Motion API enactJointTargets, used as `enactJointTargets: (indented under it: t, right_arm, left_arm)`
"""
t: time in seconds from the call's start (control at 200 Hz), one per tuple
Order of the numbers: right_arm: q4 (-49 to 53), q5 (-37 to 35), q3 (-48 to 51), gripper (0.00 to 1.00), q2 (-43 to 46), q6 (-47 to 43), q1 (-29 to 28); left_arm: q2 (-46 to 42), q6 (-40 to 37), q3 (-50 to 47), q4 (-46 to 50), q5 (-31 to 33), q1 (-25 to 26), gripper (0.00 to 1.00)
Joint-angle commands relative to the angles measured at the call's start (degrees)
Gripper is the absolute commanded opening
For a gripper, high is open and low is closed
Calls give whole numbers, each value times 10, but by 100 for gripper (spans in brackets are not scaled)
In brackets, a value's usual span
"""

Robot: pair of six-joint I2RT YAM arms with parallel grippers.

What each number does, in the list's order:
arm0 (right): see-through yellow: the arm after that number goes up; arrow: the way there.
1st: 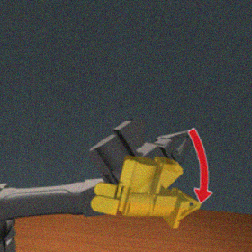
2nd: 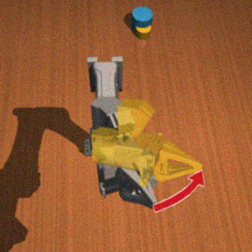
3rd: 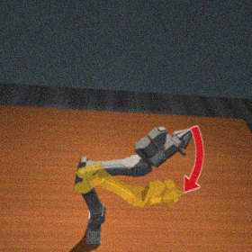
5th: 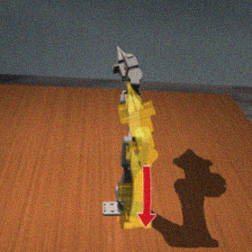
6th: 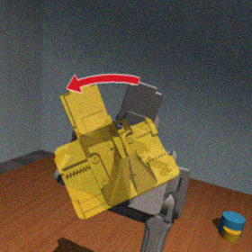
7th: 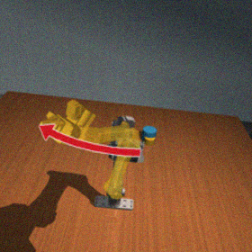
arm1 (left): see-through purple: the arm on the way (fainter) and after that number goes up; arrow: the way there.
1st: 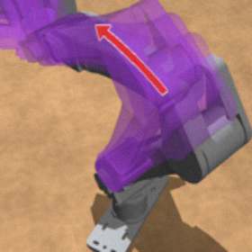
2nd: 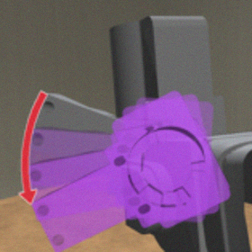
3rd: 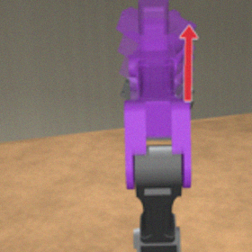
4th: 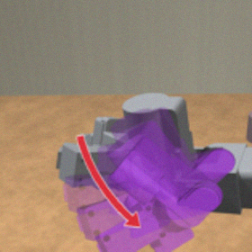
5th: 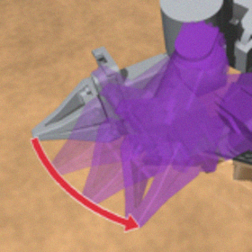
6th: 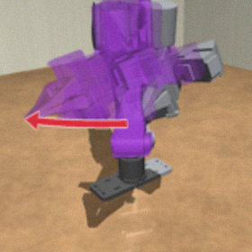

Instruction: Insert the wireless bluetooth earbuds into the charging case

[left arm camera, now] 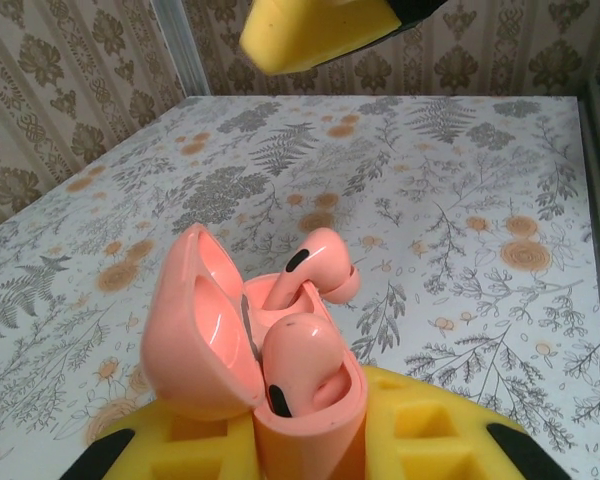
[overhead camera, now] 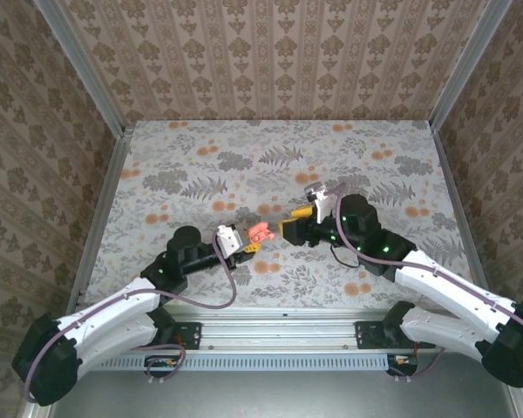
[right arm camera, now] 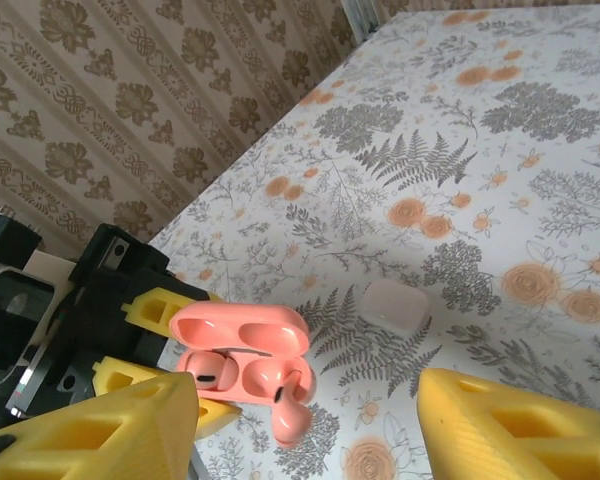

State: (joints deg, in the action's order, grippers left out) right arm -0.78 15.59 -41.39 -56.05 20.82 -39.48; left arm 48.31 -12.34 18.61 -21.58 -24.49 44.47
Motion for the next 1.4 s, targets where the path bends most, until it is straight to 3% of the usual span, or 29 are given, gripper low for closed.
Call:
enactJointTargets:
  t: [0.0,0.14,0.25,0.335,0.48,0.985,1.395]
  right_arm:
    - [-18,79,18,65,18,-58,28]
    - [-13,163,30,67,30,-186,64]
    - [-4,166,46,68,47,-278,70]
    - [19,181,47,63,46,-355,71]
    - [58,215,39,46,23,-452,70]
    - [-10,179,25,18,-65,-491,9]
    - [-41,163,17,12,-89,-507,-9]
  left_arm:
    - [-8,36,-9,-52,-25,-7,3]
    - [-10,42,-9,-58,-31,-8,3]
    - [-11,45,-9,-62,-34,-9,3]
    - [-11,45,-10,-63,-35,-9,3]
    - [-13,46,-8,-64,-34,-9,3]
    - [-12,42,2,-55,-37,-11,3]
    - [-18,42,3,-48,-36,-11,3]
